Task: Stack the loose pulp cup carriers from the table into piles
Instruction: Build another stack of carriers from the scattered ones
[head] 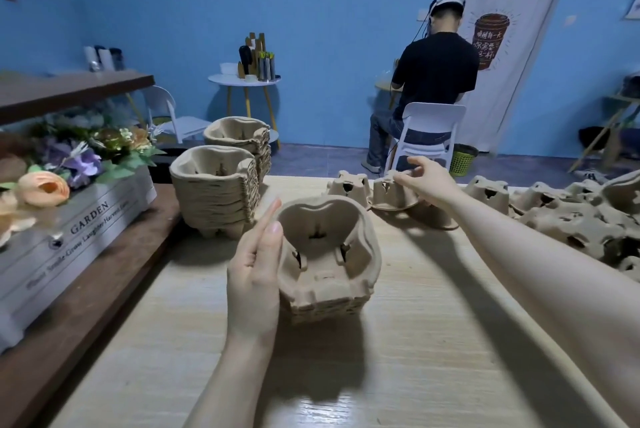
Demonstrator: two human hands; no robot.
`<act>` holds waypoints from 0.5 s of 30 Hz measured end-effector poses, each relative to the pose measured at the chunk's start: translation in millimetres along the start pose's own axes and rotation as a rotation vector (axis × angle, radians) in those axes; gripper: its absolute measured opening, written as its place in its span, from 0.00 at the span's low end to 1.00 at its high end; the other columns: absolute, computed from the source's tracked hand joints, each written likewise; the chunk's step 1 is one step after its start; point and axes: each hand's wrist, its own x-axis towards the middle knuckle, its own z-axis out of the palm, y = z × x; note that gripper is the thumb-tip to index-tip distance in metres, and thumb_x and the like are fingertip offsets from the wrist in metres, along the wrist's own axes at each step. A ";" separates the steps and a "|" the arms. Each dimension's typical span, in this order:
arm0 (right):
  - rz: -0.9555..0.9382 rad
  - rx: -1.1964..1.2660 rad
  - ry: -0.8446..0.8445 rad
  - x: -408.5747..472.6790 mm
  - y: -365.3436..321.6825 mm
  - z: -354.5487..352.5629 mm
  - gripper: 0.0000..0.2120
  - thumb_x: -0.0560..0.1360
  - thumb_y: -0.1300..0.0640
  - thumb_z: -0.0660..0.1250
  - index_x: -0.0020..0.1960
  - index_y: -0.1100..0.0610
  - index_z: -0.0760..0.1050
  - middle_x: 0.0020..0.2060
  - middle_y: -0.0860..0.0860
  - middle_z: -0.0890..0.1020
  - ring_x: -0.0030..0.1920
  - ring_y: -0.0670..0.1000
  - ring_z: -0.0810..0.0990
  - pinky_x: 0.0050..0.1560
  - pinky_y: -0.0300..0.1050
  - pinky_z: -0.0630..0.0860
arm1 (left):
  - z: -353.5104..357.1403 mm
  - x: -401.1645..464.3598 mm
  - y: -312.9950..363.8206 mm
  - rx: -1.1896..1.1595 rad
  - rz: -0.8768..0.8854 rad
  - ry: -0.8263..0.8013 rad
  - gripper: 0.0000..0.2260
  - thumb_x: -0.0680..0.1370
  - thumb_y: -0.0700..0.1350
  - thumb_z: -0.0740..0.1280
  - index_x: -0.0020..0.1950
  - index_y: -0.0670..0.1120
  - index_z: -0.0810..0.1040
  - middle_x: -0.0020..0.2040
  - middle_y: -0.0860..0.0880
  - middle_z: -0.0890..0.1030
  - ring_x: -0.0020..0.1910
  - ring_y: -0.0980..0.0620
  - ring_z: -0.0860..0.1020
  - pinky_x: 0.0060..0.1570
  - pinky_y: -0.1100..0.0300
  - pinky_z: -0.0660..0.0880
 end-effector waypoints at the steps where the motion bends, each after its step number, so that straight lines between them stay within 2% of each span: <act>1: 0.004 0.026 -0.002 -1.8 0.7 0.5 0.31 0.74 0.47 0.70 0.73 0.55 0.67 0.63 0.55 0.77 0.59 0.56 0.77 0.59 0.56 0.77 | -0.4 0.3 -0.5 -0.011 -0.004 0.002 0.24 0.73 0.59 0.65 0.65 0.50 0.80 0.66 0.52 0.79 0.69 0.52 0.74 0.73 0.45 0.65; 5: -0.022 0.018 0.031 -11.5 2.3 -2.0 0.27 0.72 0.53 0.73 0.69 0.51 0.71 0.56 0.53 0.80 0.55 0.53 0.79 0.57 0.52 0.77 | -1.3 0.9 0.4 -0.003 -0.014 0.001 0.24 0.72 0.60 0.65 0.65 0.51 0.80 0.66 0.52 0.80 0.69 0.53 0.75 0.73 0.46 0.65; 8: -0.075 -0.007 0.019 -20.6 3.0 -2.4 0.29 0.71 0.58 0.74 0.70 0.52 0.71 0.60 0.53 0.79 0.59 0.52 0.77 0.59 0.48 0.75 | -0.4 -0.3 2.9 -0.001 -0.007 0.009 0.23 0.73 0.59 0.65 0.64 0.50 0.80 0.65 0.53 0.80 0.68 0.55 0.75 0.73 0.48 0.65; 11: -0.126 0.002 0.037 -34.8 1.2 -2.0 0.33 0.70 0.61 0.74 0.73 0.53 0.68 0.63 0.53 0.77 0.59 0.51 0.76 0.59 0.47 0.74 | 0.5 -0.5 4.7 0.003 -0.004 0.011 0.23 0.73 0.59 0.65 0.64 0.49 0.81 0.65 0.52 0.80 0.68 0.54 0.75 0.73 0.47 0.65; 15: -0.150 0.035 0.108 -59.8 -2.4 -6.4 0.35 0.72 0.54 0.74 0.75 0.51 0.63 0.47 0.48 0.77 0.50 0.50 0.77 0.51 0.47 0.73 | 2.4 -2.2 9.2 0.013 -0.005 0.019 0.21 0.75 0.53 0.64 0.65 0.47 0.80 0.64 0.52 0.81 0.67 0.57 0.75 0.73 0.50 0.66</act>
